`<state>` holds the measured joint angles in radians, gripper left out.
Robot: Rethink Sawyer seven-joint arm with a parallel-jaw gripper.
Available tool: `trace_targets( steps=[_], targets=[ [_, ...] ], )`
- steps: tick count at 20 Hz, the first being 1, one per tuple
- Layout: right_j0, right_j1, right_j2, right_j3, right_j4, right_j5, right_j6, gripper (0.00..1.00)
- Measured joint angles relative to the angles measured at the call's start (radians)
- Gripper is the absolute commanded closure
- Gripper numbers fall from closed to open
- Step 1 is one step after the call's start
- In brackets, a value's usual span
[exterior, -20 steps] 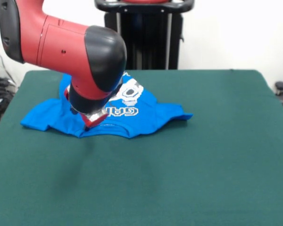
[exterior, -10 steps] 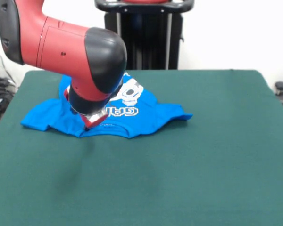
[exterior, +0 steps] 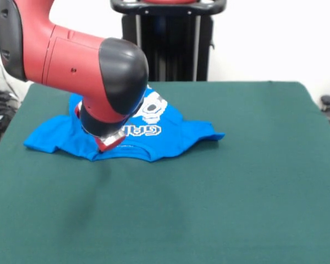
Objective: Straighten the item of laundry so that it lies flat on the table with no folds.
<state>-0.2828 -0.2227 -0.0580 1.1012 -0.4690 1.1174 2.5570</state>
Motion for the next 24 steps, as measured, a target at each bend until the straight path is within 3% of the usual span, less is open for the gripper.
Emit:
trace_targets(
  steps=[16,24],
  targets=[
    [-0.004,0.032,0.01,-0.065,0.0,0.087,0.0,0.0],
    [-0.027,0.065,0.038,-0.16,-0.012,0.166,-0.051,0.0]
  ],
)
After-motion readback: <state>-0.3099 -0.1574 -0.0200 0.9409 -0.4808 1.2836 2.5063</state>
